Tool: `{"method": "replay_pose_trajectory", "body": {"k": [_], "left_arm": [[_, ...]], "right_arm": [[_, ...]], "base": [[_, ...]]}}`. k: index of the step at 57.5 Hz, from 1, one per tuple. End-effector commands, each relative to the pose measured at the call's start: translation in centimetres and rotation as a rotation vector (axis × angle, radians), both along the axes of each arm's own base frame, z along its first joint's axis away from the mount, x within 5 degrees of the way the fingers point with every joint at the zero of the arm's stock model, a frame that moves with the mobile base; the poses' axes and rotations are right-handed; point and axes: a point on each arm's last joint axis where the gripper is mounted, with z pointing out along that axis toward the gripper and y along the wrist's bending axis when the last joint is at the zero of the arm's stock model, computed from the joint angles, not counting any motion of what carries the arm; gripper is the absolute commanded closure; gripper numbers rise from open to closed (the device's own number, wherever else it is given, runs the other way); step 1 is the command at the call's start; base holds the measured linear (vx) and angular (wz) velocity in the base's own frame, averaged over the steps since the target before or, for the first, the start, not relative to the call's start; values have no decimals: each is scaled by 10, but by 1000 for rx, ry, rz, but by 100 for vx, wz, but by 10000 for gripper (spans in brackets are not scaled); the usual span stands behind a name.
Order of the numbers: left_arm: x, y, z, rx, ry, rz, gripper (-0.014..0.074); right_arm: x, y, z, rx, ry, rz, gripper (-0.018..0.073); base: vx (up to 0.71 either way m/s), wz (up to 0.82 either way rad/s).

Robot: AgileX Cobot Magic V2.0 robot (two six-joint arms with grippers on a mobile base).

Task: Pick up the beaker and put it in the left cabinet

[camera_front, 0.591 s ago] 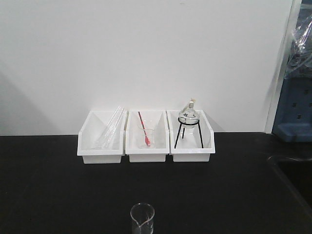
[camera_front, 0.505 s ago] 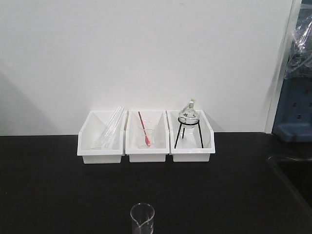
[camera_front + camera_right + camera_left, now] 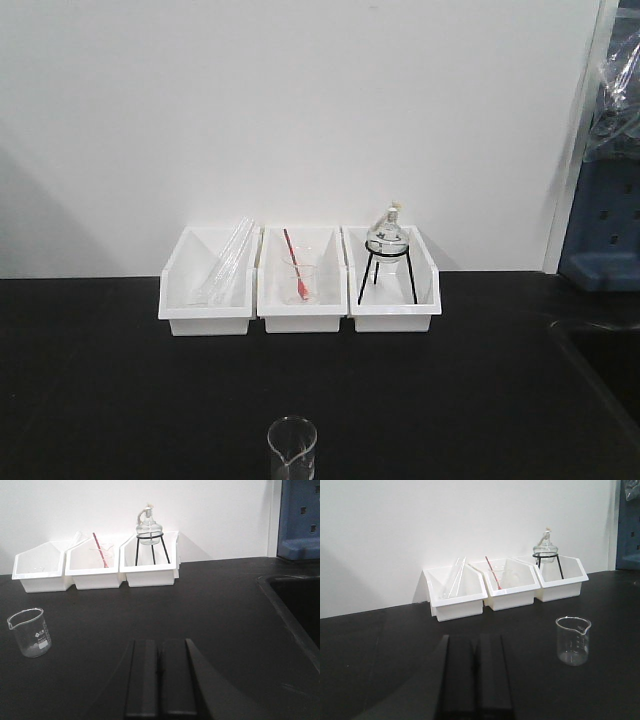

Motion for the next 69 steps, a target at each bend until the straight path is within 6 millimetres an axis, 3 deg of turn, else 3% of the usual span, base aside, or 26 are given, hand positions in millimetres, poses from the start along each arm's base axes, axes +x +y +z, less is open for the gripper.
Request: {"method": "replay_pose_trajectory", "body": {"k": [1, 16, 23, 30, 39, 46, 52, 62, 69], "left_arm": [[-1, 0, 3, -33, -80, -2, 595], [-1, 0, 3, -33, -80, -2, 595], [-1, 0, 3, -33, -80, -2, 595], [-1, 0, 3, -33, -80, -2, 595], [-1, 0, 3, -33, -80, -2, 595], [-1, 0, 3, -33, -80, -2, 595], [-1, 0, 3, -33, -80, -2, 595], [-1, 0, 3, -33, -80, -2, 595], [-1, 0, 3, -33, -80, -2, 595]], "right_arm": [[-1, 0, 6, -4, -95, -1, 568], [-1, 0, 7, -4, -102, -1, 568], [-2, 0, 22, 14, -254, 5, 568], [-10, -1, 53, 83, -459, 6, 568], [-11, -2, 122, 126, -490, -2, 568], [17, 2, 168, -12, -449, -18, 568], [54, 8, 196, -69, -402, -22, 568], [107, 16, 213, -75, -324, -17, 568], [126, 19, 210, -78, -289, -16, 567]], "base": [[0, 0], [0, 0], [0, 0], [0, 0], [0, 0], [0, 0], [0, 0], [0, 0], [0, 0]]}}
